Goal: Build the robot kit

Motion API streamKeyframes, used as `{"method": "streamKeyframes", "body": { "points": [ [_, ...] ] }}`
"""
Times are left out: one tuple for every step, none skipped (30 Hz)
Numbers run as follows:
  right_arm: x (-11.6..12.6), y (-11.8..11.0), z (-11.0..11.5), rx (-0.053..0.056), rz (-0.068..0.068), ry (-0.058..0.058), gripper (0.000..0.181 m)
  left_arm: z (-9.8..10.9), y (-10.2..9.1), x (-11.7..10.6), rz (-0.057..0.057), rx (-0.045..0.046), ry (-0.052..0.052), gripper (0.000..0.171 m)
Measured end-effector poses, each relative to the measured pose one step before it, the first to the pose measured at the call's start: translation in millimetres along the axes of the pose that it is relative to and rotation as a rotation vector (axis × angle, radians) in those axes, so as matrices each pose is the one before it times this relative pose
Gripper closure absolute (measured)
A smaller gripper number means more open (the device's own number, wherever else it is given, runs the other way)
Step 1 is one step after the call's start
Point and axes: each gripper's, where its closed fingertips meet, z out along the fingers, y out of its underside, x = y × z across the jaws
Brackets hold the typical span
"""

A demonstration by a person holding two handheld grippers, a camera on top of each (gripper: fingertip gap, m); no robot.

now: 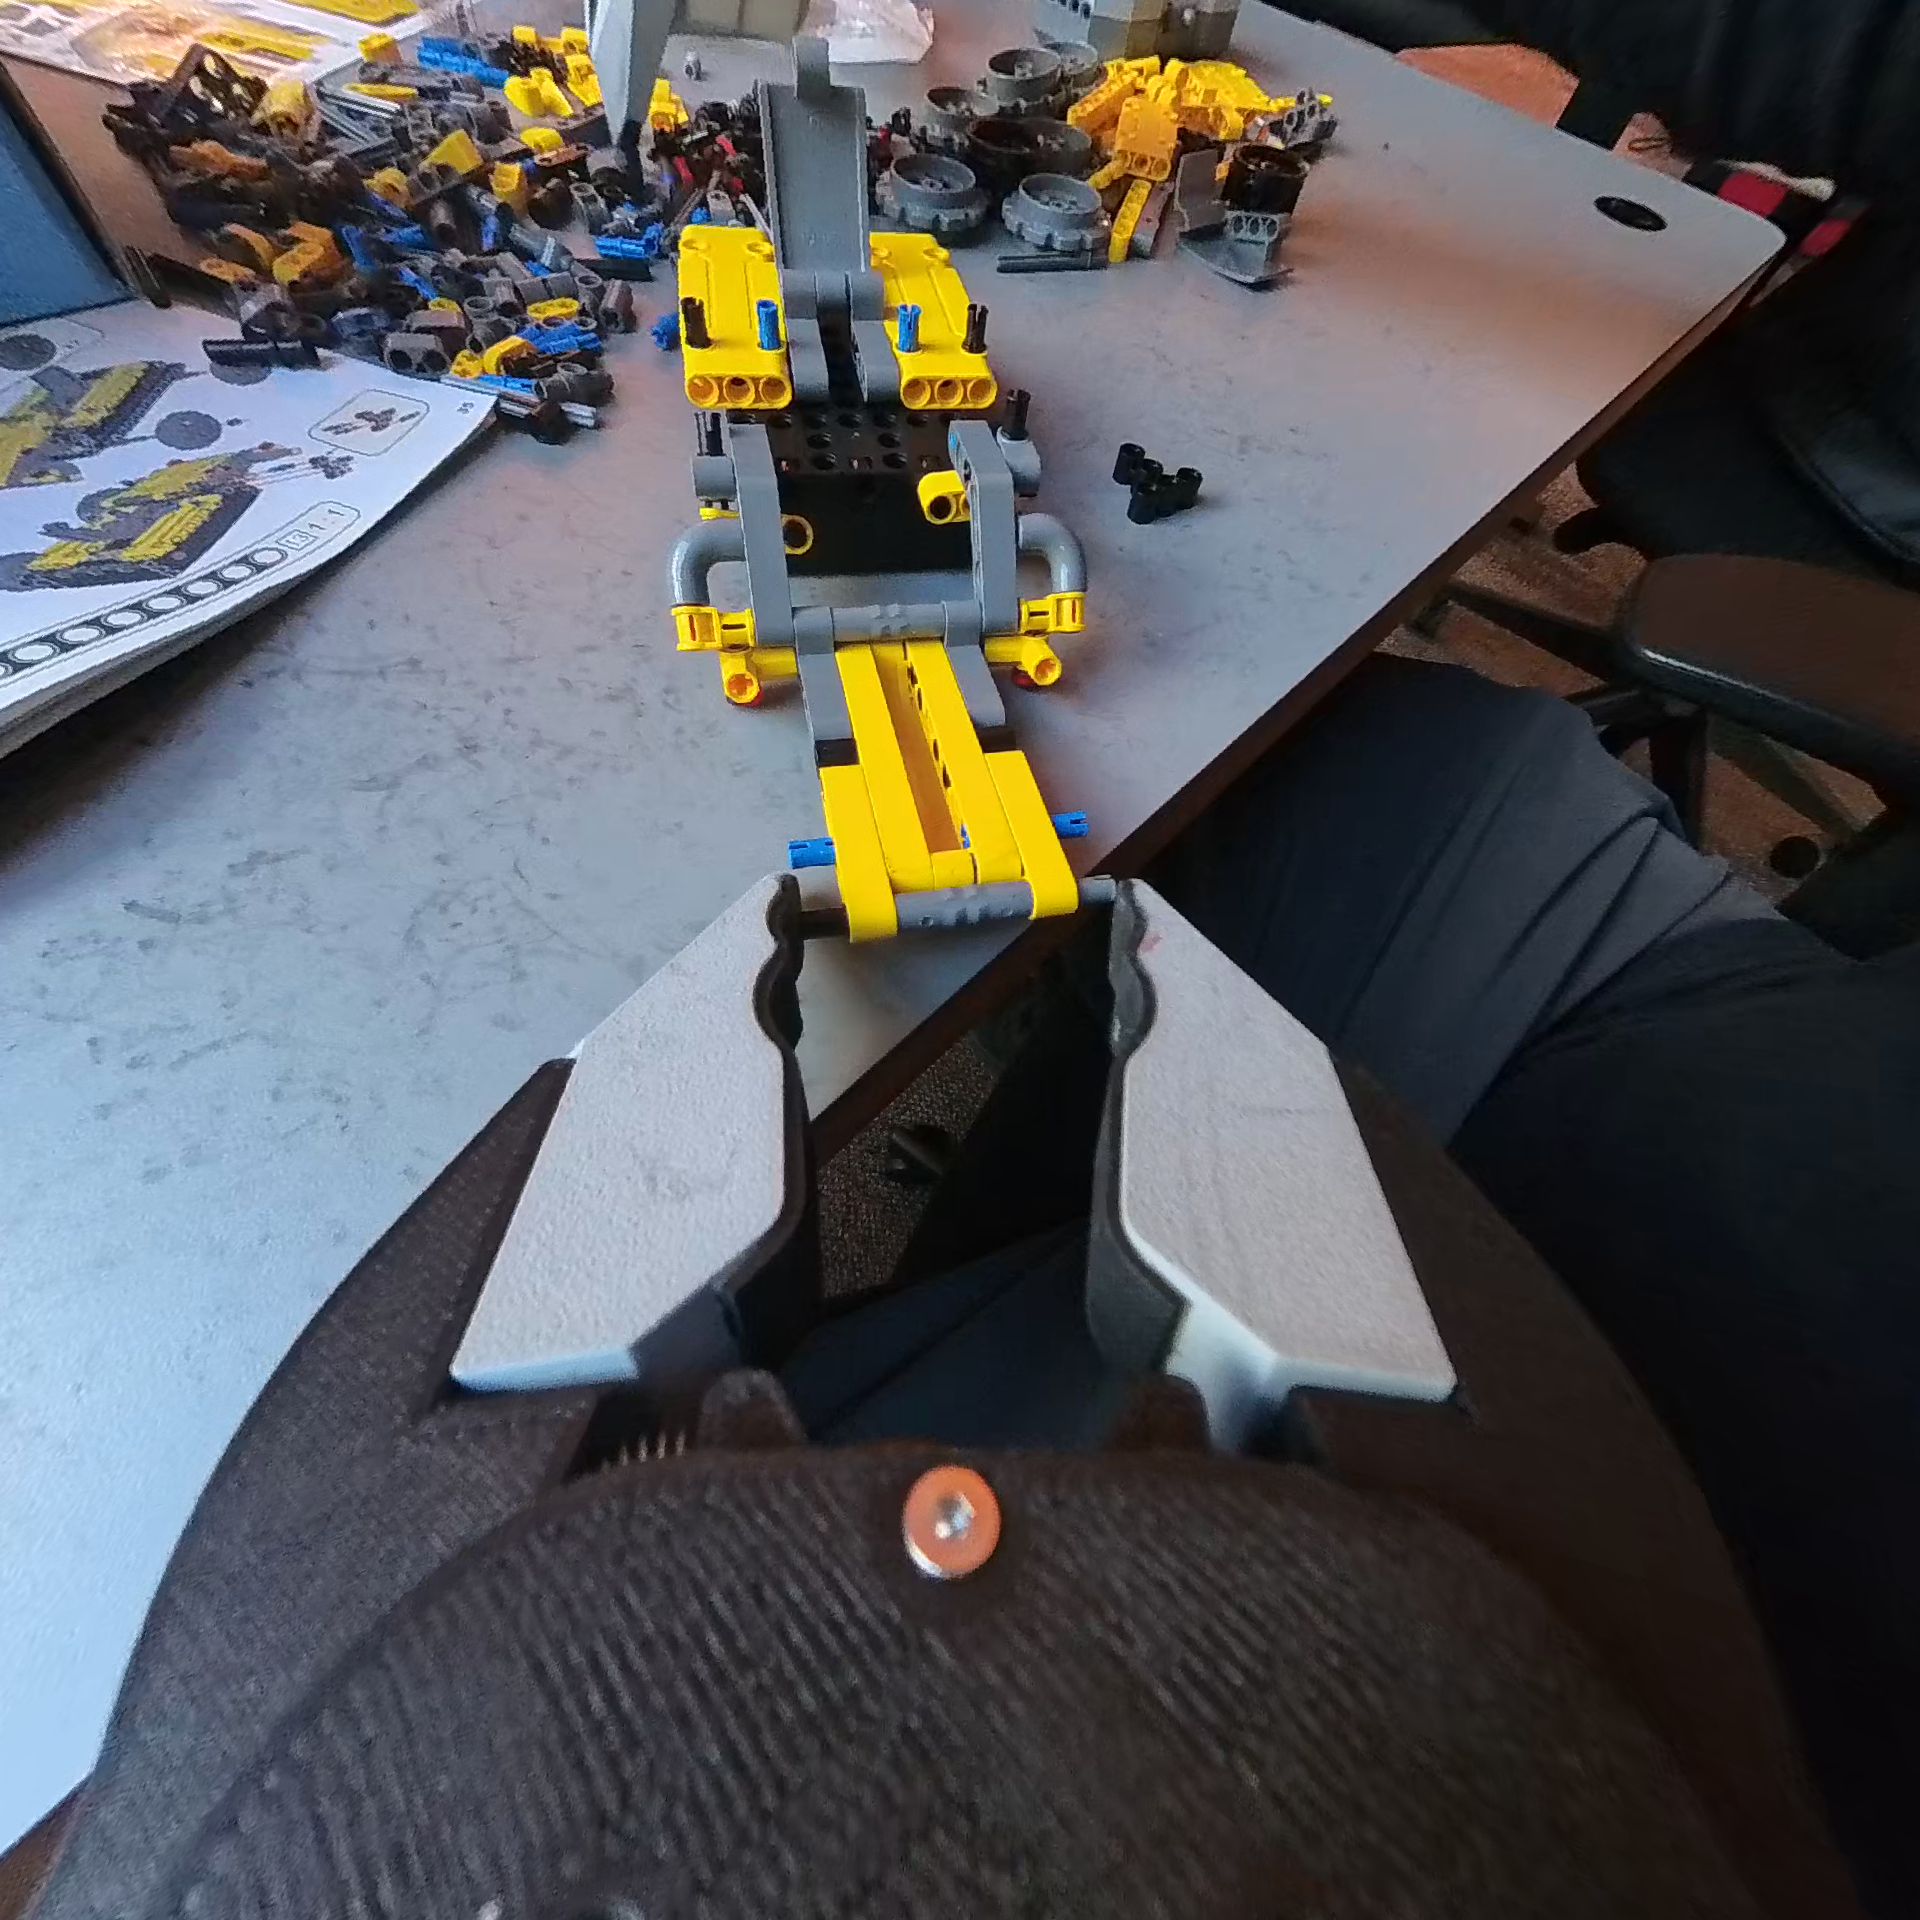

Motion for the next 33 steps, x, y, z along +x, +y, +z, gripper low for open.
{"method": "streamKeyframes", "body": {
  "points": [
    [-0.36,-0.52,-1.18,0.0047,0.0013,-0.0029,0.181,0.07,0.05,-0.01,-0.0002,0.00027,-0.0001,0.115],
    [0.35,-1.12,-0.44,0.0082,0.0055,-0.0014,0.18,-0.06,0.01,0.12,-0.0008,0.00029,0.0003,0.115],
    [1.94,-1.15,0.44,0.0067,0.0077,0.0048,0.175,0.09,-0.07,0.23,-0.0012,0.00013,0.0011,0.115],
    [2.04,-0.98,1.54,0.0043,0.005,0.0035,0.171,0.02,-0.04,0.33,-0.0011,0.0003,0.0019,0.115],
    [0.98,-1.16,2.0,0.0049,0.0026,-0.0036,0.171,0.0,-0.1,0.4,-0.0005,0.00011,0.0011,0.115],
    [0.16,-2.26,1.12,0.0103,0.0054,-0.0096,0.174,0.06,0.07,0.37,0.001,-0.00042,0.0004,0.115],
    [-0.41,-0.7,0.61,-0.0011,0.0043,-0.0126,0.177,0.05,0.03,0.09,0.0016,-0.0002,-0.0006,0.115],
    [-0.54,-0.01,0.15,-0.0057,-0.0044,-0.0084,0.178,0.11,0.04,0.09,0.0012,-0.00059,-0.0007,0.115],
    [0.91,0.87,-0.33,-0.0096,-0.0155,0.0048,0.178,-0.09,0.1,0.02,0.0007,-0.00039,-0.0003,0.115],
    [3.5,2.45,-0.75,-0.0161,-0.0182,0.0209,0.178,0.0,0.07,-0.03,0.0006,0.00049,0.0001,0.115],
    [4.16,2.34,-1.1,-0.0125,-0.0059,0.0181,0.178,-0.06,-0.04,-0.05,0.0005,0.00064,0.0004,0.115],
    [1.16,0.63,-1.05,0.0015,0.0118,-0.0069,0.178,-0.01,0.04,-0.01,0.0,0.0007,0.0006,0.115],
    [-1.22,-0.74,-0.51,0.0105,0.0221,-0.0218,0.177,0.06,0.02,0.02,-0.0007,0.00045,0.0006,0.115],
    [-1.76,0.47,0.44,0.0024,0.0161,-0.0207,0.176,0.05,0.04,0.04,-0.0007,0.00034,0.0008,0.115],
    [-1.01,2.24,1.18,-0.0089,0.0032,-0.0069,0.175,0.19,0.0,0.13,-0.0009,-0.0001,0.0015,0.115],
    [-1.47,1.06,0.6,-0.0009,-0.006,-0.0024,0.177,0.13,-0.11,0.13,-0.0018,0.00005,0.0017,0.115],
    [-2.2,0.88,-0.19,0.0013,-0.005,-0.0044,0.177,0.11,0.04,0.14,-0.0012,-0.00003,0.0013,0.115],
    [-3.24,2.77,0.05,-0.0106,-0.0052,-0.0112,0.177,0.02,0.01,0.13,0.0001,-0.00005,0.0003,0.115],
    [-5.59,0.52,-1.11,0.0052,-0.0082,-0.0245,0.177,-0.1,0.07,-0.07,0.0009,-0.00017,-0.0002,0.115],
    [-7.95,0.93,-0.9,0.0028,-0.0062,-0.0391,0.177,-0.08,0.21,0.04,0.0002,-0.00054,0.0004,0.115],
    [-3.79,0.74,-0.43,0.0024,-0.0065,-0.0125,0.176,-0.12,0.21,-0.05,-0.0005,-0.00054,0.0007,0.115],
    [-1.03,0.15,-0.66,0.0055,-0.0114,0.004,0.174,-0.09,0.1,0.0,-0.0015,0.0002,0.0013,0.115],
    [-0.6,-0.52,-1.3,0.0077,-0.0086,0.0008,0.174,-0.06,-0.01,-0.01,-0.0016,0.00006,0.0012,0.115],
    [2.08,-1.71,-2.06,0.0113,0.0024,0.0075,0.174,0.06,-0.05,0.0,-0.0006,-0.00002,0.0005,0.115],
    [5.7,-2.73,-2.46,0.0148,0.0113,0.0212,0.174,0.0,0.0,0.0,0.0,-0.00002,0.0,0.115],
    [7.17,-2.79,-2.23,0.0126,0.0126,0.0241,0.174,0.1,-0.03,0.06,0.0002,-0.00015,-0.0001,0.115],
    [7.66,-1.84,-1.35,0.0053,0.0081,0.026,0.174,0.03,-0.01,0.07,0.0002,0.00008,-0.0001,0.115],
    [6.56,-0.73,0.22,-0.0027,-0.0006,0.0216,0.173,0.0,0.0,-0.03,0.0002,-0.00003,-0.0001,0.115],
    [3.51,0.16,1.53,-0.0091,-0.0102,0.0083,0.173,0.04,0.09,-0.04,0.0003,-0.00006,-0.0001,0.115],
    [0.99,0.62,2.69,-0.0115,-0.0164,-0.0016,0.173,0.02,-0.03,0.0,0.0,0.00024,0.0,0.115],
    [0.46,1.4,3.01,-0.0144,-0.0213,-0.0011,0.173,0.08,0.03,-0.01,0.0003,0.00039,0.0002,0.115],
    [2.39,1.65,2.91,-0.0145,-0.0256,0.0125,0.173,-0.05,-0.01,-0.03,0.0008,0.00046,0.0001,0.115],
    [2.78,0.88,2.5,-0.0076,-0.0269,0.0165,0.173,0.05,-0.05,0.0,0.0008,0.00034,-0.0003,0.115]
  ]
}}
